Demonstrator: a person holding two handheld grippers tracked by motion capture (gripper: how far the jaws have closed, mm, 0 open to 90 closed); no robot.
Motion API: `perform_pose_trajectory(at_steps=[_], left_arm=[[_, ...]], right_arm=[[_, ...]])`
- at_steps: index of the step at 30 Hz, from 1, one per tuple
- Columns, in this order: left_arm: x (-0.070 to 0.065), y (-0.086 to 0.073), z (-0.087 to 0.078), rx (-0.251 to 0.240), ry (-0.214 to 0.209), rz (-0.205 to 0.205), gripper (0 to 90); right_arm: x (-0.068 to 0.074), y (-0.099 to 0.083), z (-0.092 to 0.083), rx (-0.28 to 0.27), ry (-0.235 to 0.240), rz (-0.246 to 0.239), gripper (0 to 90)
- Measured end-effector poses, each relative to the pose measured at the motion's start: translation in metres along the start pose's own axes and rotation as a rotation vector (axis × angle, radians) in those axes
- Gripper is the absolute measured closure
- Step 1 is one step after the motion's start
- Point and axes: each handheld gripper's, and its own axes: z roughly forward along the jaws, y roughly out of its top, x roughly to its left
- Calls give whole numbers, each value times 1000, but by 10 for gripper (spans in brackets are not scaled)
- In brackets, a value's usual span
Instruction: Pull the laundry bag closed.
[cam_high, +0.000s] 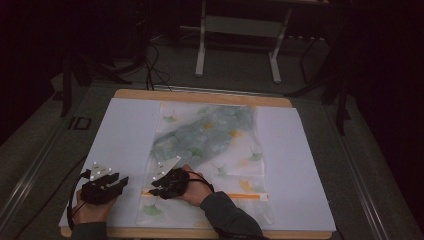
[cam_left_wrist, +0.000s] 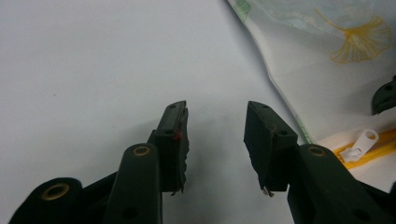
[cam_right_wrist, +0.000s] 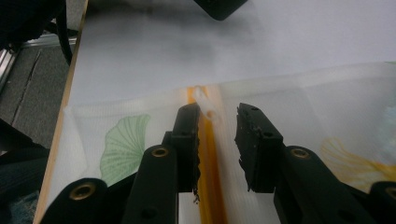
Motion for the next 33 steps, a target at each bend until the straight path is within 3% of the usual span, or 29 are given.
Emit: perform_pose_trajectory(at_steps=[11,16,20,28,32,33], left_arm=[[-1,0,1,5,-7,6,592],[-1,0,0,8,-17,5,584],[-3,-2,-3,14,-34,3,579],[-9,-4,-7,20,-68,9,573],[-13,-5,-8,20,-94,2,567],[-14,-5,-9,16,-117,-7,561]], right_arm=[[4,6,15,23,13,-9,710],[8,8,18,36,-2,-39,788],[13,9,18,66,-26,-70,840],[14,10,14,61,-37,-66,849],[14,10,10,62,-40,-65,850],[14,10,10,59,-40,-64,849]])
